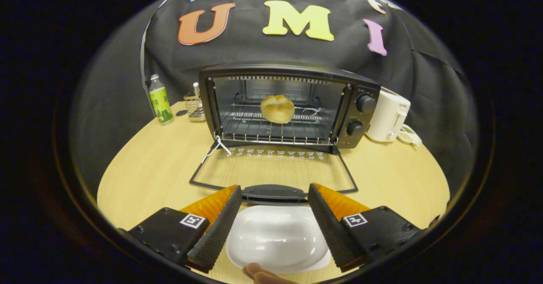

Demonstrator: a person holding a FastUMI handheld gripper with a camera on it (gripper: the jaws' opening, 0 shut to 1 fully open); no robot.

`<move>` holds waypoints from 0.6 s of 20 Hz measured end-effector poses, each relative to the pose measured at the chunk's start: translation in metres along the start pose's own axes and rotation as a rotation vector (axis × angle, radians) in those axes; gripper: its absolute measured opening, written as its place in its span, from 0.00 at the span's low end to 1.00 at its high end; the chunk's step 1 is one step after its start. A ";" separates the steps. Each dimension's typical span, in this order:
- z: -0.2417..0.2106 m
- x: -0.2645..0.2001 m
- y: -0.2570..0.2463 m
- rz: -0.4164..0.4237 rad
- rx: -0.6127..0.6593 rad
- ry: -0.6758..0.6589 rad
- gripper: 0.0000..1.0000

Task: Open the toaster oven, put the food inside, and close the toaster oven door.

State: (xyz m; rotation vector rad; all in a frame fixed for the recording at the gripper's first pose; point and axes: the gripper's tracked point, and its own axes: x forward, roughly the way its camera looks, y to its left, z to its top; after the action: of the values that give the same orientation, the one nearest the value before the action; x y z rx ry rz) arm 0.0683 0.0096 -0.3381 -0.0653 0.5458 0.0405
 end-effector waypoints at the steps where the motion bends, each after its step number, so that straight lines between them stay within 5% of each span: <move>1: -0.005 0.002 -0.001 -0.002 0.004 0.014 1.00; 12: -0.023 0.021 0.003 -0.023 0.079 0.094 1.00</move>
State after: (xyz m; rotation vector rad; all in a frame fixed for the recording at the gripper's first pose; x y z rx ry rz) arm 0.0744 0.0113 -0.3687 0.0041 0.6399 -0.0067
